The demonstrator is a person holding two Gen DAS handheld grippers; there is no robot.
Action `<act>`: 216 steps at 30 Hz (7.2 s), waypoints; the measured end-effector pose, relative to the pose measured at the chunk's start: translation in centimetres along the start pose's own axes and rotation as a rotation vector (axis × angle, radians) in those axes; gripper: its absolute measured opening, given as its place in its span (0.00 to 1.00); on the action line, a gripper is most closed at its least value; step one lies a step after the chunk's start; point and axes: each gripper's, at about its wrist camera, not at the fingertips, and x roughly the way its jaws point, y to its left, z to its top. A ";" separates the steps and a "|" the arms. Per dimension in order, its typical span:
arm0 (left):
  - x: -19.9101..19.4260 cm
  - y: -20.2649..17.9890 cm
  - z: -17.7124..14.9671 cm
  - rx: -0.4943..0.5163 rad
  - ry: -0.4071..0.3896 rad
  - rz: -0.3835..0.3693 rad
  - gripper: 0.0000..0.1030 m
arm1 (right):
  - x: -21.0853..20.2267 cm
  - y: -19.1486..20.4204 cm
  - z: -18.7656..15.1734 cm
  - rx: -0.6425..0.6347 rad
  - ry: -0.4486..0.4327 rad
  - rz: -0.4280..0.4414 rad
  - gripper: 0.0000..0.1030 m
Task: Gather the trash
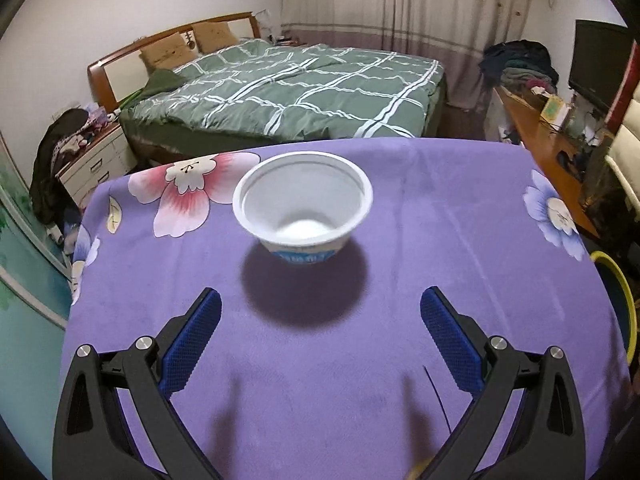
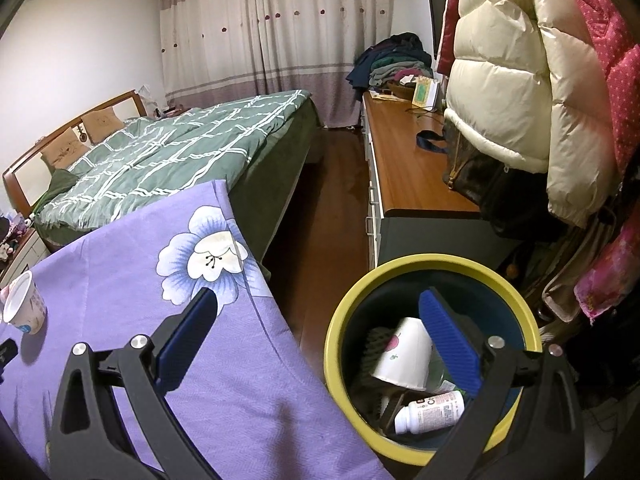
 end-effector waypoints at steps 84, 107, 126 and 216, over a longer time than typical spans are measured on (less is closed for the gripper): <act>-9.8 -33.8 -1.7 0.347 -0.126 -0.414 0.95 | -12.3 -20.5 -2.5 0.087 -0.110 -0.116 0.93; -29.9 -1.5 -15.8 -0.116 -0.365 0.017 0.95 | -23.4 -8.5 -5.6 -0.179 -0.191 0.164 0.93; -32.6 -0.6 -17.7 -0.128 -0.383 0.044 0.95 | -25.0 -7.2 -6.1 -0.199 -0.210 0.195 0.94; -29.7 -2.5 -16.3 -0.118 -0.337 -0.011 0.95 | -24.0 -6.2 -6.7 -0.193 -0.178 0.215 0.94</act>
